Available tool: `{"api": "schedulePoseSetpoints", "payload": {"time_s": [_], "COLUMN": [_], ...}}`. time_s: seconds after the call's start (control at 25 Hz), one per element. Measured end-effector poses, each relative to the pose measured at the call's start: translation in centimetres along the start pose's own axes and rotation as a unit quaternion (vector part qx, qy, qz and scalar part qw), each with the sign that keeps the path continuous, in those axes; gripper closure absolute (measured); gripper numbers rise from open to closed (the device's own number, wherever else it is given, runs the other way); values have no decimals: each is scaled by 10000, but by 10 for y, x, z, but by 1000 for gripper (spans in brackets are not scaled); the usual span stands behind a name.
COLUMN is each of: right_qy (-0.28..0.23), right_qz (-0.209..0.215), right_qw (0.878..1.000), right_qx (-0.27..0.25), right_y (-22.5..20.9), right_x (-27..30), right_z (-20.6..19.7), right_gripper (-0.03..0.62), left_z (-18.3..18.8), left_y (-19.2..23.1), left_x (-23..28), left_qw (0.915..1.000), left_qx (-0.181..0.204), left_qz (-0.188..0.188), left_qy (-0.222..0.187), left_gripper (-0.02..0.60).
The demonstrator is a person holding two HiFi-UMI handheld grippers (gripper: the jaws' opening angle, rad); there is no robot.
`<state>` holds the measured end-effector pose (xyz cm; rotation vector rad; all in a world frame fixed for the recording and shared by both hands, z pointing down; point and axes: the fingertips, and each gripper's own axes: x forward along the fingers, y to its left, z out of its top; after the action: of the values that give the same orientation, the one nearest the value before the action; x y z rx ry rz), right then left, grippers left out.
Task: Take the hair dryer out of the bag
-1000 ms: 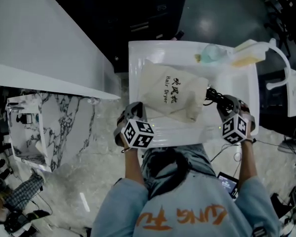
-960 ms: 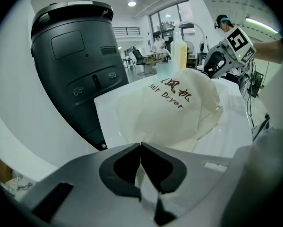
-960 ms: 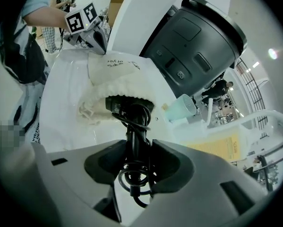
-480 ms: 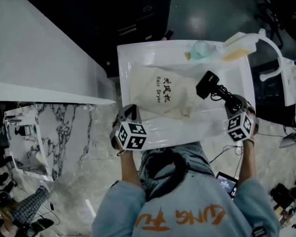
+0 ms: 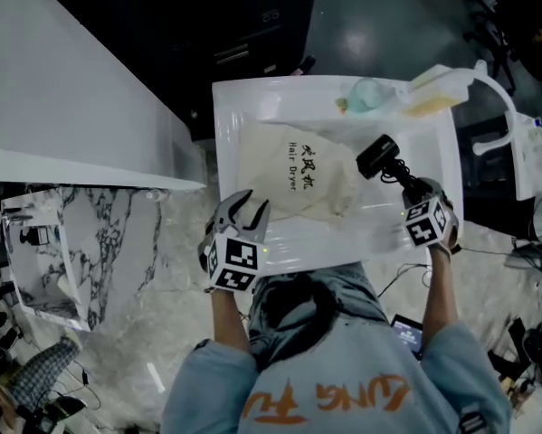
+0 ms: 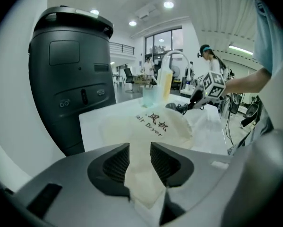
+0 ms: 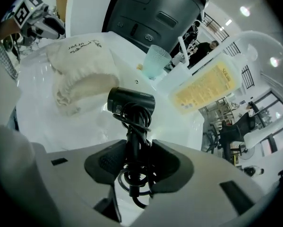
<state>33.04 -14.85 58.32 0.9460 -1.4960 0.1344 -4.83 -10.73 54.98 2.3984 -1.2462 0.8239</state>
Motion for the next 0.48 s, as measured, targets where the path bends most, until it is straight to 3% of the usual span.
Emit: {"api": "schedulePoseSetpoints", "payload": {"time_s": [0.12,0.32,0.48], "right_qy": [43,6,-34], "right_qz": [130,404,569], "right_qw": [9997,9948,9856], "right_qx": [218,930,1593], "right_y": [6,10,8], "right_x": [13,35,52], "right_z": [6,18,20], "right_gripper": [425,427,430], "left_z": [25,62,78], "left_y": [1,-21,-29], "left_x": [0,9,13], "left_qw": [9985,9930,9878], "left_qx": [-23,-181,-471], "left_qz": [125,-70,41], "left_qy": [-538,-1165,-1484], "left_gripper": [448,466,545]}}
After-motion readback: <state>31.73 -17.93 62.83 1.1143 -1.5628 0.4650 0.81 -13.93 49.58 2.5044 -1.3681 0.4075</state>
